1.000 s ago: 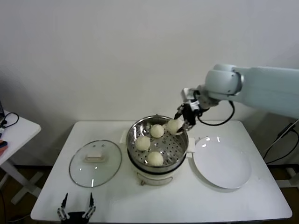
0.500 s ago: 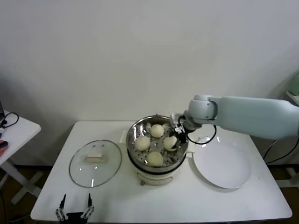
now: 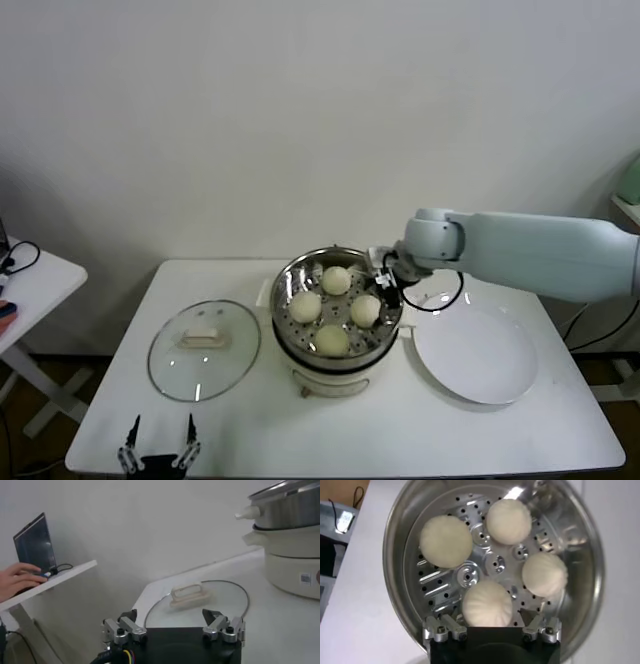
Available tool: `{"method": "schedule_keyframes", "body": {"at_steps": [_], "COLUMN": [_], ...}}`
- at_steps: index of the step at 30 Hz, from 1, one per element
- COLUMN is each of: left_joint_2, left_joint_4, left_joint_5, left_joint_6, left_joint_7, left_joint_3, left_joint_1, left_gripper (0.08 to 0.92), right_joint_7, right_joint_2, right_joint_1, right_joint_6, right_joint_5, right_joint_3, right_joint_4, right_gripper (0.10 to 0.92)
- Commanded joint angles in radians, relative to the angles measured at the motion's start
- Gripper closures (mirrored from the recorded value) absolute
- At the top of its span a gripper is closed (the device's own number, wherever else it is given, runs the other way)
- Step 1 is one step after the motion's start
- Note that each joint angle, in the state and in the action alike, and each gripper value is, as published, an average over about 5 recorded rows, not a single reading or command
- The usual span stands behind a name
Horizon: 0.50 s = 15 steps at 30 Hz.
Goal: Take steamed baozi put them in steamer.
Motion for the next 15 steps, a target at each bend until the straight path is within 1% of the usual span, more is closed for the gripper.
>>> {"method": "schedule_keyframes", "body": {"at_steps": [1,4,7,9,12,13,15], "left_joint_2": [0.005,0.005,0.005,0.006,0.010,0.012,0.015], "left_joint_4": [-0.014,-0.022,-0.030,-0.035,-0.038,-0.038,-0.040], "left_joint_5": [0.003,0.004,0.006,0.003,-0.022,-0.035,-0.062], "left_joint_6": [0.004,0.005,0.007,0.008,0.013,0.015,0.017], "left_joint_7": [0.001,0.001,0.000,0.001,0.007,0.012,0.021], "left_joint_3": [0.001,0.004,0.009,0.014,0.026,0.032,0.045], "left_joint_1": [0.008,0.011,0.011,0.009,0.002,0.000,-0.008], "left_gripper": [0.177,0.177,0.177,0.177,0.177,0.177,0.177], "right_joint_7": [-0.044,0.010,0.198,0.335,0.450,0.476,0.524], "right_joint_2": [-0.121,-0.217,-0.344,-0.438,-0.550,-0.577,-0.605], "right_joint_1": [0.304,0.328,0.190,0.011,-0.274,-0.404,-0.765], "right_joint_6": [0.035,0.034,0.063,0.123,0.224,0.257,0.319], "right_joint_5": [0.225,0.281,0.329,0.321,0.278,0.261,0.208], "right_joint_3": [-0.055,0.003,0.142,0.298,0.517,0.616,0.934], "right_joint_4": [0.068,0.086,0.116,0.141,0.189,0.205,0.232], "right_gripper": [0.206,0.203,0.203,0.203,0.203,0.203,0.203]}}
